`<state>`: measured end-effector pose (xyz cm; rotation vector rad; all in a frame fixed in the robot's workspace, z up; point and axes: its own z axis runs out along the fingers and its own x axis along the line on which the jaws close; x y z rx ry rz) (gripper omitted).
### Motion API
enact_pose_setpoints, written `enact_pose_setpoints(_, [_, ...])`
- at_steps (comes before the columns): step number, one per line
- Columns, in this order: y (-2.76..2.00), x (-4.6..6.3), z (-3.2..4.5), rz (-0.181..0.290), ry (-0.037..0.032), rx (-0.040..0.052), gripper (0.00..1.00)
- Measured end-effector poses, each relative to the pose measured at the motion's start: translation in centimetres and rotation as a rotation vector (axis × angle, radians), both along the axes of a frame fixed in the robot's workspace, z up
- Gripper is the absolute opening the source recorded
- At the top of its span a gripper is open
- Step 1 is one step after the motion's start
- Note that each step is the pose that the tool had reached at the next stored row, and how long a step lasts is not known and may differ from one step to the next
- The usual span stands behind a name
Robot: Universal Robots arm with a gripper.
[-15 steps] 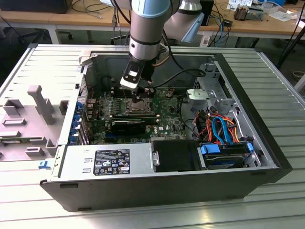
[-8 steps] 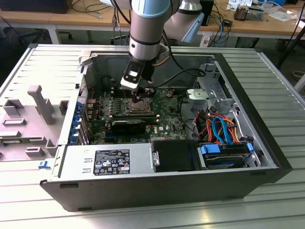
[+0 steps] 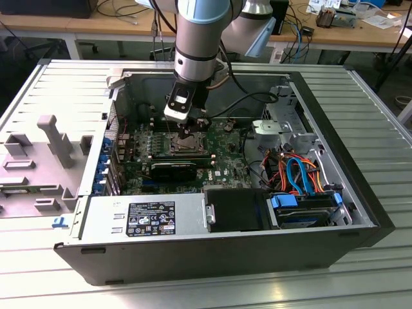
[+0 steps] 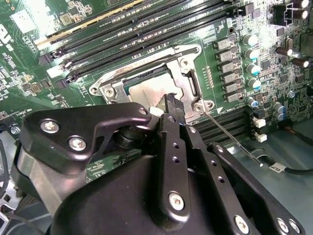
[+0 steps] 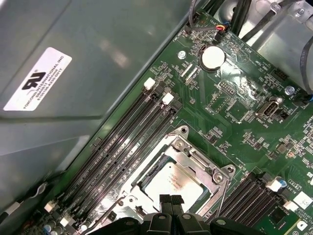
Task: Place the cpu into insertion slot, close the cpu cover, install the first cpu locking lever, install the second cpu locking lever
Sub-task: 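Install the first cpu locking lever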
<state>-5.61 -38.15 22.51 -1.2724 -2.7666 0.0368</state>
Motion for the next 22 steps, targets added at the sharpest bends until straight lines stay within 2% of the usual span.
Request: enact_pose_setpoints(22, [0.0, 0.0, 0.0, 0.062, 0.0, -0.0001, 0.11])
